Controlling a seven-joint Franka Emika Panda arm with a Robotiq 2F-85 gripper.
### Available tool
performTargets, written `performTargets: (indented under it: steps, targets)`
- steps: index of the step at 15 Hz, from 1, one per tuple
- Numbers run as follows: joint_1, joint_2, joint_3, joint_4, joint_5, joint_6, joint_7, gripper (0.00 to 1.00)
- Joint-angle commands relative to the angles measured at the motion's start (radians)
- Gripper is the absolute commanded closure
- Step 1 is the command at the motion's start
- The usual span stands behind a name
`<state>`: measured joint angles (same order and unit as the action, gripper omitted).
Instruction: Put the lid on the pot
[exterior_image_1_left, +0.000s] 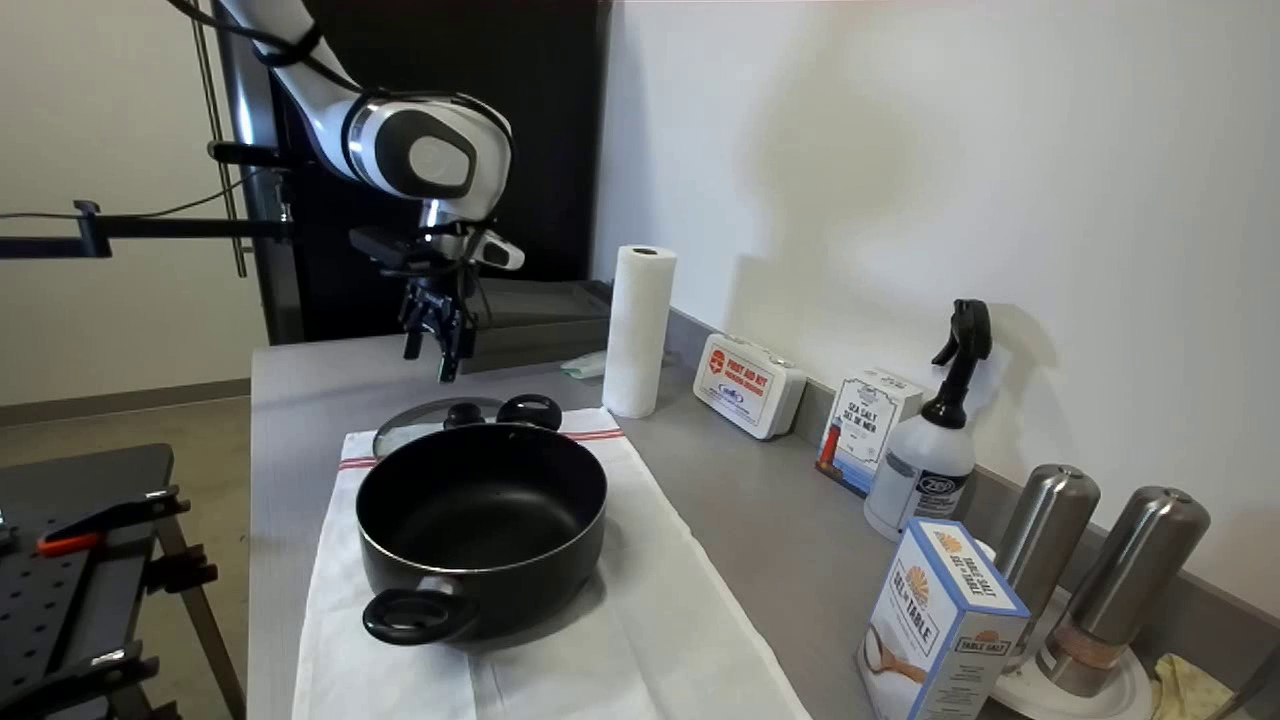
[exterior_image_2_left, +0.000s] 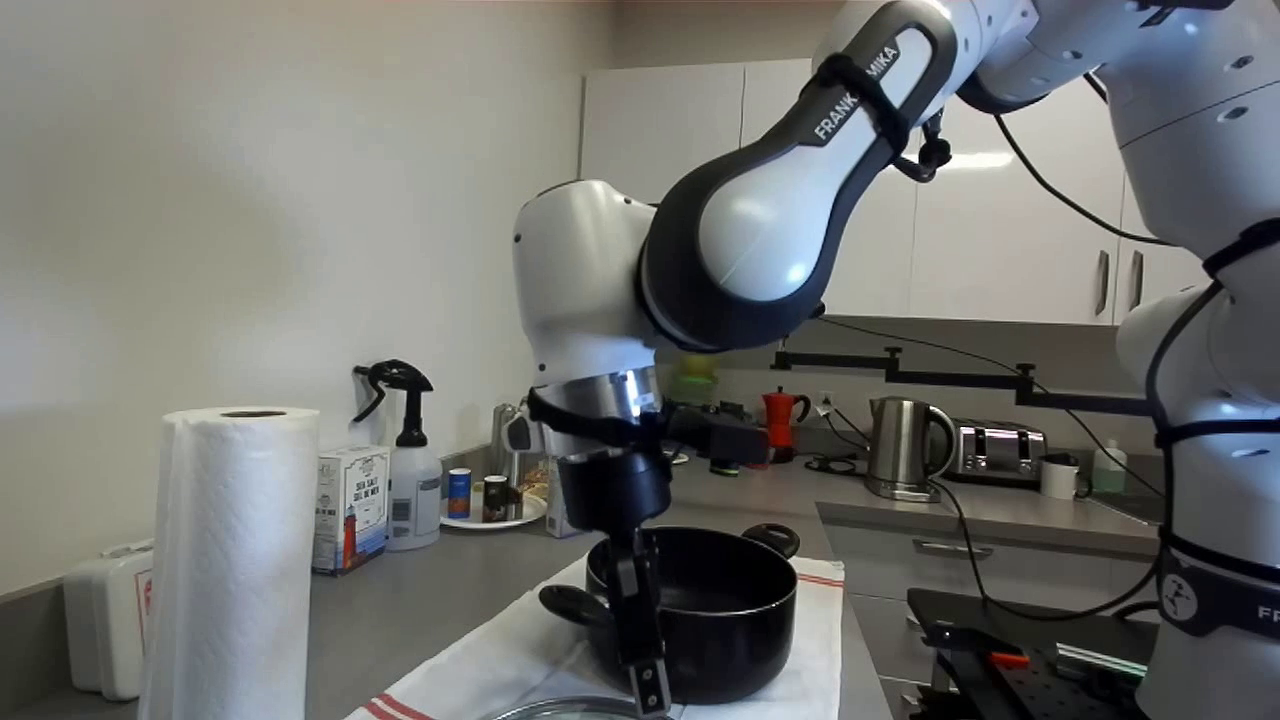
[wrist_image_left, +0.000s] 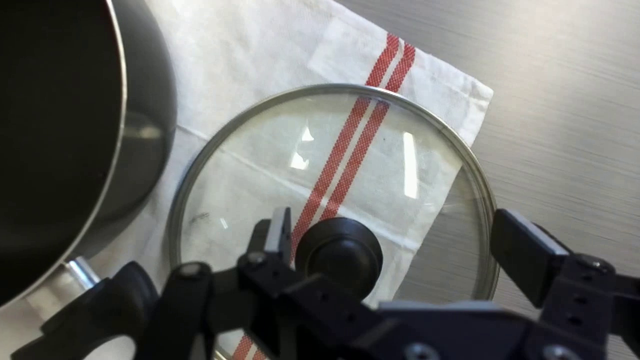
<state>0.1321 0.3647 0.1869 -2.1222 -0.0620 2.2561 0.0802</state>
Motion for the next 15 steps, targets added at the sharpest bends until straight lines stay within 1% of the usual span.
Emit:
performTargets:
  steps: [1, 5, 8, 11, 15]
  targets:
    - [0.019, 0.073, -0.022, 0.041, -0.006, 0.082, -0.049, 0.00]
    - [0.018, 0.115, -0.031, 0.041, -0.012, 0.183, -0.085, 0.00]
    - [0.016, 0.141, -0.038, 0.042, -0.015, 0.234, -0.112, 0.00]
    - [0.017, 0.156, -0.041, 0.042, -0.017, 0.259, -0.130, 0.00]
    - [0.020, 0.170, -0.041, 0.045, -0.021, 0.263, -0.142, 0.00]
